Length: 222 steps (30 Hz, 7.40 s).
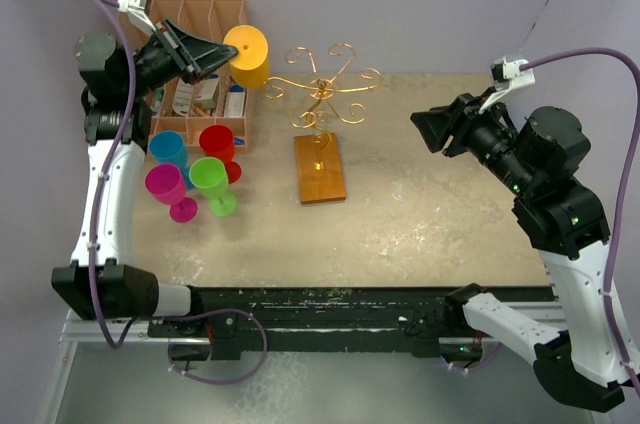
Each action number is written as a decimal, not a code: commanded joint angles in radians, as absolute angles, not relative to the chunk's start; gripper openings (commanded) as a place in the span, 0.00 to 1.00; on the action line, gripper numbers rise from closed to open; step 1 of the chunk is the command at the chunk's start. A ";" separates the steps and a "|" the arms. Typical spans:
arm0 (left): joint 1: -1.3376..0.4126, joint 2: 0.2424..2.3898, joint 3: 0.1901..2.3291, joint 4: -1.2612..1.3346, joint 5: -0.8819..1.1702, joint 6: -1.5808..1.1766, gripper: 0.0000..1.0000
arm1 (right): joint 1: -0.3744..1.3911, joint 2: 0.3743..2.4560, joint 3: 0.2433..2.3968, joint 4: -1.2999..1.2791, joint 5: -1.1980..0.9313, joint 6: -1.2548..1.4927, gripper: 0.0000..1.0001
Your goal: Take the wine glass off the wine glass rack
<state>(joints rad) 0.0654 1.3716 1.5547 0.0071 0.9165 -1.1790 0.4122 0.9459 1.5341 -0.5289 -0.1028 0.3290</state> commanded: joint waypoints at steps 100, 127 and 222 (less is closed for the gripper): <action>-0.008 0.491 0.969 0.416 1.145 -1.486 0.86 | 0.750 1.268 1.333 1.464 -1.385 1.394 0.00; -0.011 0.391 1.364 -1.153 -0.245 -0.574 0.81 | 1.058 1.563 1.901 -0.608 -0.127 0.052 0.00; -0.011 0.452 1.254 -1.195 -0.216 -0.525 0.76 | 1.079 2.391 2.600 -1.022 -0.013 -0.027 0.02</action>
<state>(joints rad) -0.0135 0.4400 1.2518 -1.2385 -0.2165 -0.5377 1.0779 2.4001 2.5694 -1.0367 -0.0032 -0.0120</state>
